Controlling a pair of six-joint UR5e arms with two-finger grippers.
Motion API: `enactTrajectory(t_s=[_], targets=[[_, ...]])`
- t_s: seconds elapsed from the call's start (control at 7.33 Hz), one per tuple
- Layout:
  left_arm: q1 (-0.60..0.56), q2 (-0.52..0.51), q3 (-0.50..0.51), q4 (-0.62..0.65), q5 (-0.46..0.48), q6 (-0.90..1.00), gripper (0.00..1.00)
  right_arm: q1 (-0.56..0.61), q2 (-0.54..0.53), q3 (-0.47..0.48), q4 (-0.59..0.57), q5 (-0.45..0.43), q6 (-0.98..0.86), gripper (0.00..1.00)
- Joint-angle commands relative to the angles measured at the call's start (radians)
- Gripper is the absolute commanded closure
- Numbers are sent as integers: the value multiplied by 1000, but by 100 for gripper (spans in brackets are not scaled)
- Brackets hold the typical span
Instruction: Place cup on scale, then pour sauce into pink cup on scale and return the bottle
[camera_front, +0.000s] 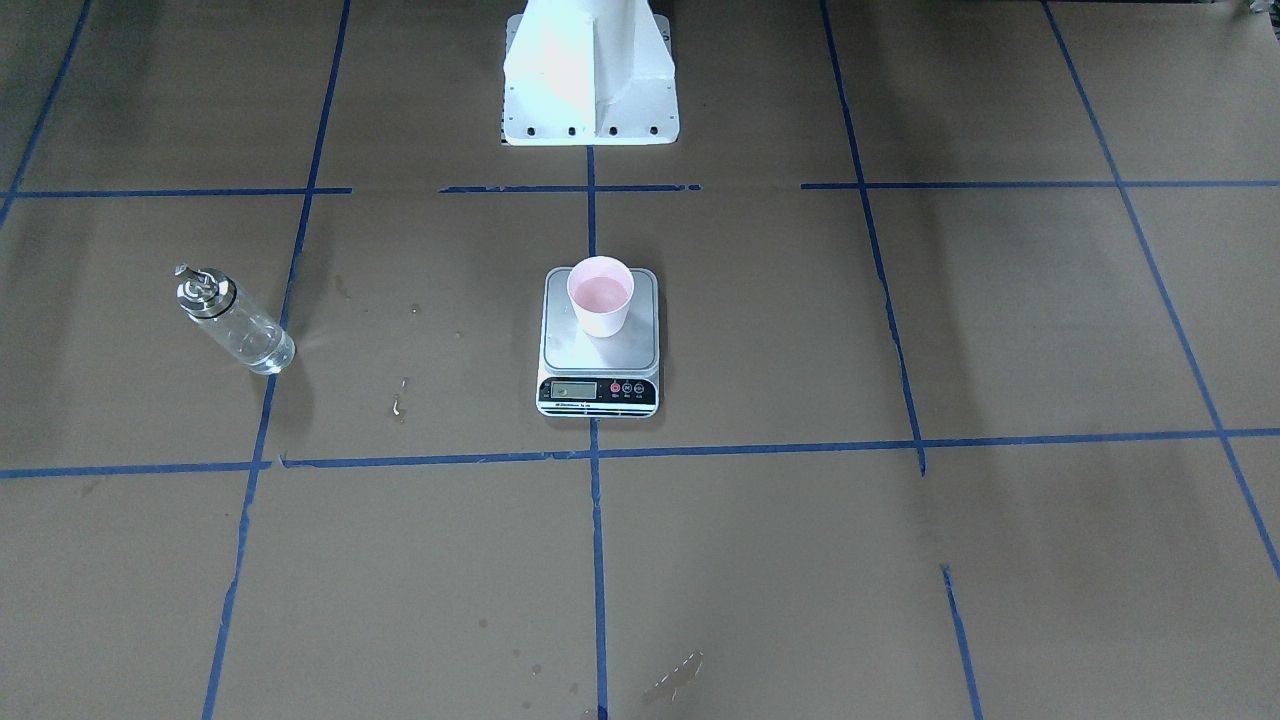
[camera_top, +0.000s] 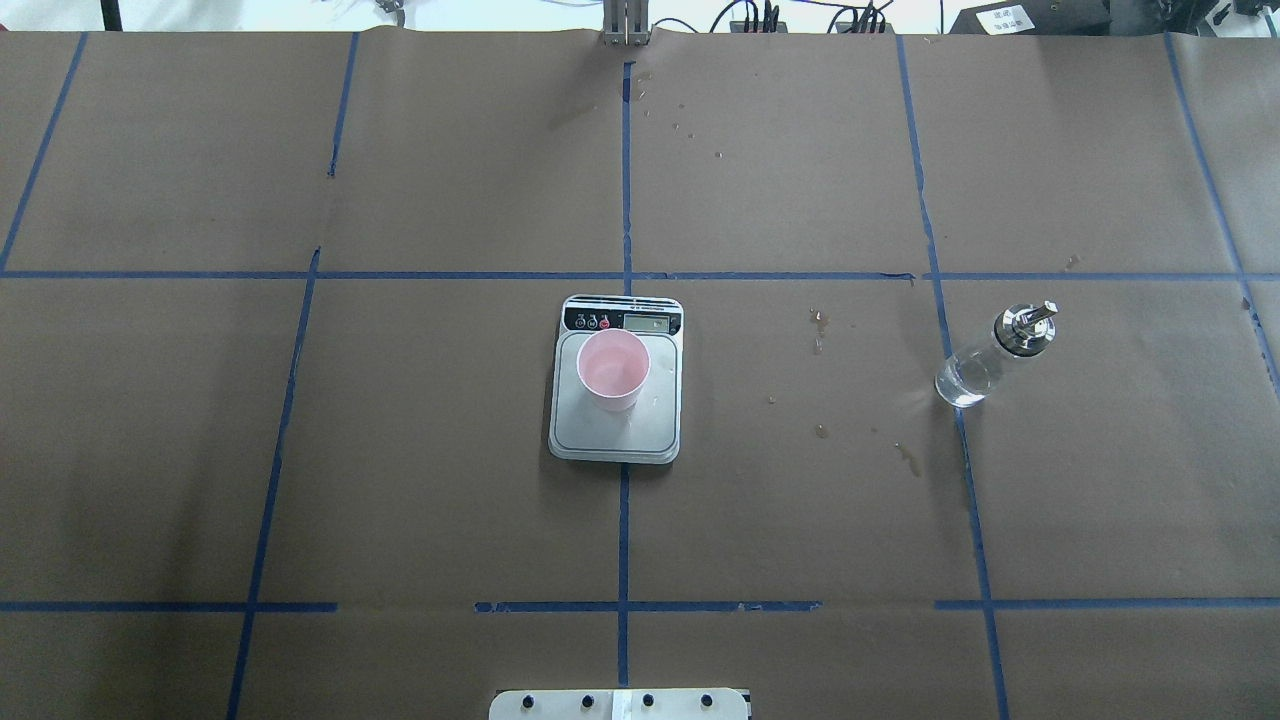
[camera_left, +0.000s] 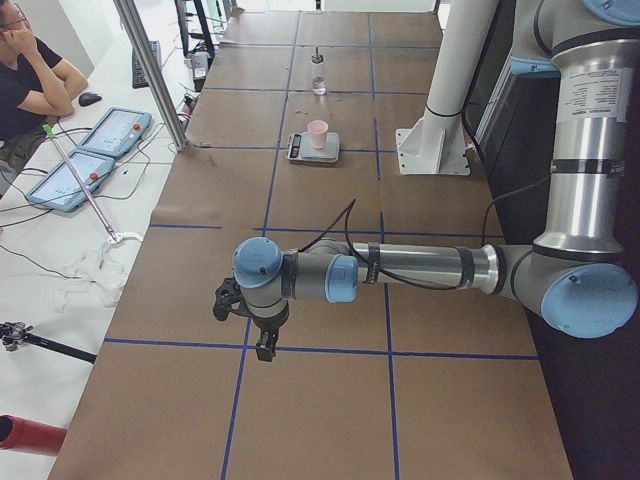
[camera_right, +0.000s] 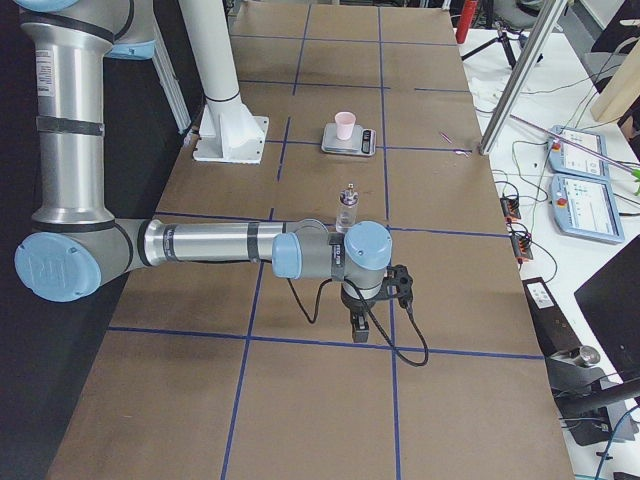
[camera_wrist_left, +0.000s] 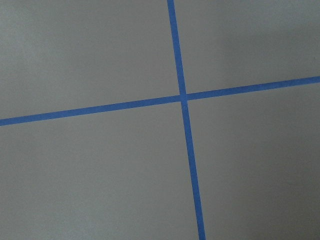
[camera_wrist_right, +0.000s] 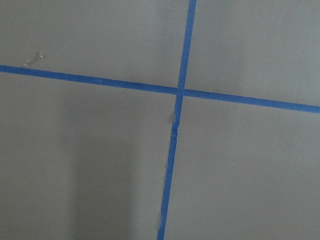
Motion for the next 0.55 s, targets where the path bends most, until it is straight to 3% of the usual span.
enactTrajectory(t_s=[0.0,0.41], targets=[[0,-1,2,-4,0,0,0,8,-1,0,0,2,-1,0],[1,-2,2,-4,0,0,0,18,0,1,0,4,-4,0]])
